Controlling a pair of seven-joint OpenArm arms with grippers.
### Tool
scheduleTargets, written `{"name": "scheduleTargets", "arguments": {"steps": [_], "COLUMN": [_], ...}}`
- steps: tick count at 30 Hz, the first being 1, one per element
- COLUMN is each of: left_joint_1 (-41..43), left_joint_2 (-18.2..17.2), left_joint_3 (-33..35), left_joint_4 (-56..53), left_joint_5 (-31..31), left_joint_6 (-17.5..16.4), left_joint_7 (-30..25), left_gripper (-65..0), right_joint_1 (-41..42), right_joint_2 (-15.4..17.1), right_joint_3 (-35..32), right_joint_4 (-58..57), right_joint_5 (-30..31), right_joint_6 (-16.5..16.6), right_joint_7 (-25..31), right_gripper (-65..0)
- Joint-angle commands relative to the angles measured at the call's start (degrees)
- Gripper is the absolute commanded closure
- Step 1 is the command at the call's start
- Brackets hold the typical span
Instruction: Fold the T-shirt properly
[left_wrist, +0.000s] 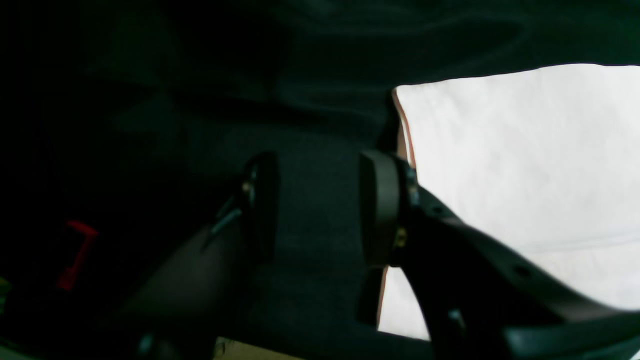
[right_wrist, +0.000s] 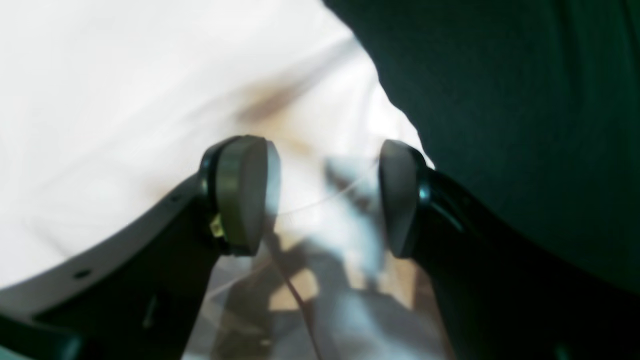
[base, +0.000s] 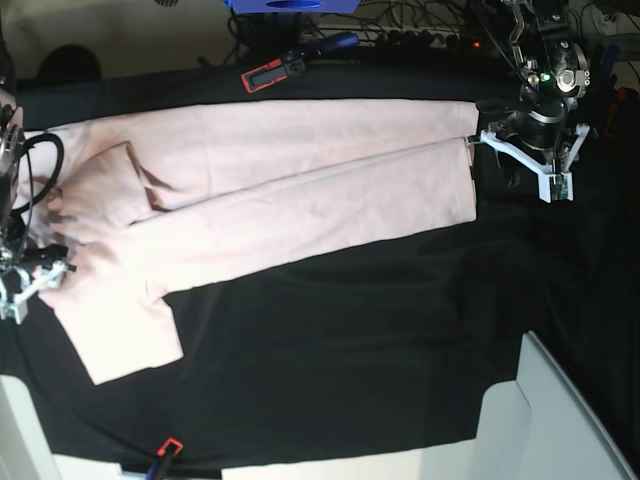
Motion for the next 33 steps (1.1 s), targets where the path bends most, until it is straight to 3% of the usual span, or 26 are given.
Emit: {"name": "scheduleTargets", "arguments": {"steps": [1, 7, 14, 23, 31, 33], "left_joint_1": [0.04, 0.04, -0.67, -2.25, -3.31, -3.39], "left_joint_2": [-0.46, -0.46, -0.46, -0.55, -0.55, -0.55], "left_joint_3": [-0.12, 0.05, -0.12, -0.21, -0.21, -0.21], "left_joint_4": [1.04, 1.04, 1.22, 2.54, 2.98, 2.98], "left_joint_5": [0.24, 0.24, 0.33, 0.15, -0.02, 0.06], "left_joint_6": [0.27, 0.27, 0.27, 0.27, 0.27, 0.27], "left_joint_7": [-0.97, -0.97, 1.32, 3.25, 3.25, 3.34], "left_gripper": [-26.2, -26.2, -26.2, -26.2, -26.2, -26.2], "right_joint_1": [1.79, 5.13, 8.48, 5.57, 5.13, 5.05], "right_joint_2": [0.72, -0.51, -3.15, -7.55, -8.16, -8.16], "right_joint_3": [0.06, 0.15, 0.32, 0.59, 0.59, 0.59], "right_joint_4": [1.88, 2.68, 2.85, 2.5, 0.92, 0.74], "right_joint_5": [-0.87, -6.15, -6.15, -5.97, -5.97, -5.35], "right_joint_6": [0.46, 0.46, 0.55, 0.46, 0.46, 0.46], "right_joint_7": [1.17, 0.73, -6.3, -8.06, -8.06, -8.06], "right_gripper": [-33.4, -39.5, -39.8, -39.5, -39.0, -34.4]}}
